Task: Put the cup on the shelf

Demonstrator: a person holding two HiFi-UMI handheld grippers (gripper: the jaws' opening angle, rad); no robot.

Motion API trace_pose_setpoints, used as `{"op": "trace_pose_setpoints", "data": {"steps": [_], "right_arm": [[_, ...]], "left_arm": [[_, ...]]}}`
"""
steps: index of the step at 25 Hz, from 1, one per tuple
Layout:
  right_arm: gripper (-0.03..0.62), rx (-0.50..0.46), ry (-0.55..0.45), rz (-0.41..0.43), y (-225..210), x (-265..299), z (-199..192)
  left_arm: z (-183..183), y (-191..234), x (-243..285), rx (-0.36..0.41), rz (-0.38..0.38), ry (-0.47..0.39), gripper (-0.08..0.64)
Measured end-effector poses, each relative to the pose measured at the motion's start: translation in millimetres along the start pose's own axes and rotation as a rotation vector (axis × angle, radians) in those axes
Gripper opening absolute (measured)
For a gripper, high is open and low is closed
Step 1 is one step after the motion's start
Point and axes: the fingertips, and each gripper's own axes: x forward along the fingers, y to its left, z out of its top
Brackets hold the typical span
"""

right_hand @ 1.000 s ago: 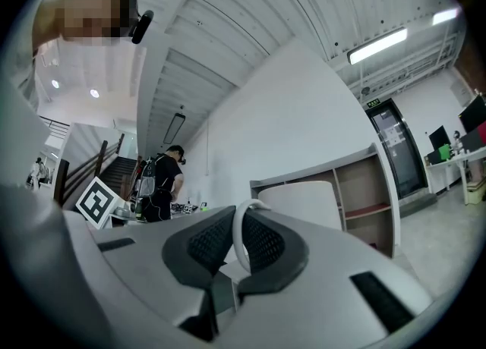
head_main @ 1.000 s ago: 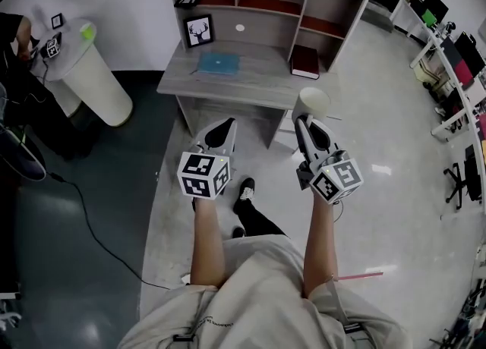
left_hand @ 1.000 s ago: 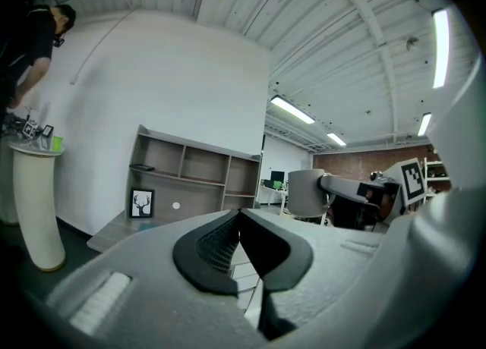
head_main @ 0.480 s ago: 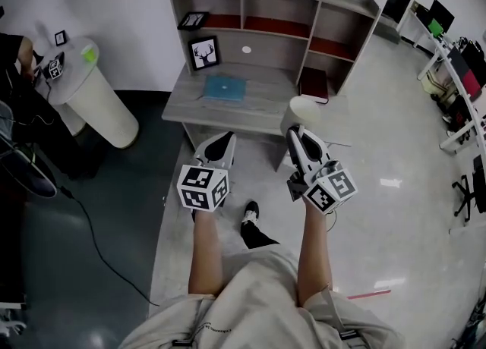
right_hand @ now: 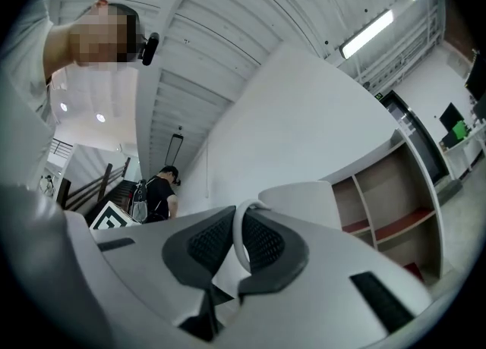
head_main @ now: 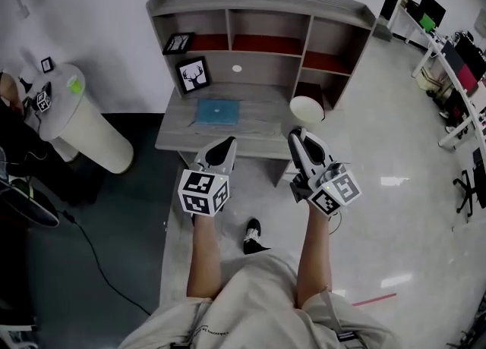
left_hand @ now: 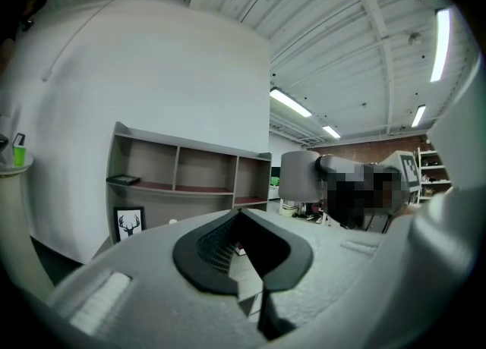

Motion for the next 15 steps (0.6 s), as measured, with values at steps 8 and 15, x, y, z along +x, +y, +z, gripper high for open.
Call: {"op": "trace_pose_setpoints", "data": {"steps": [8, 15], "right_arm": [[0.034, 0.002, -0.011, 0.039, -37.9, 61.0, -17.9], [0.034, -0.040, -0.040, 0.102, -62.0, 104.0, -10.4]], "left_arm": [[4.9, 54.2, 38.7, 0.041, 0.042, 0.028, 0.009], [28.7, 75.8, 79.6, 0.107, 0.039, 0.032, 0.009]]}}
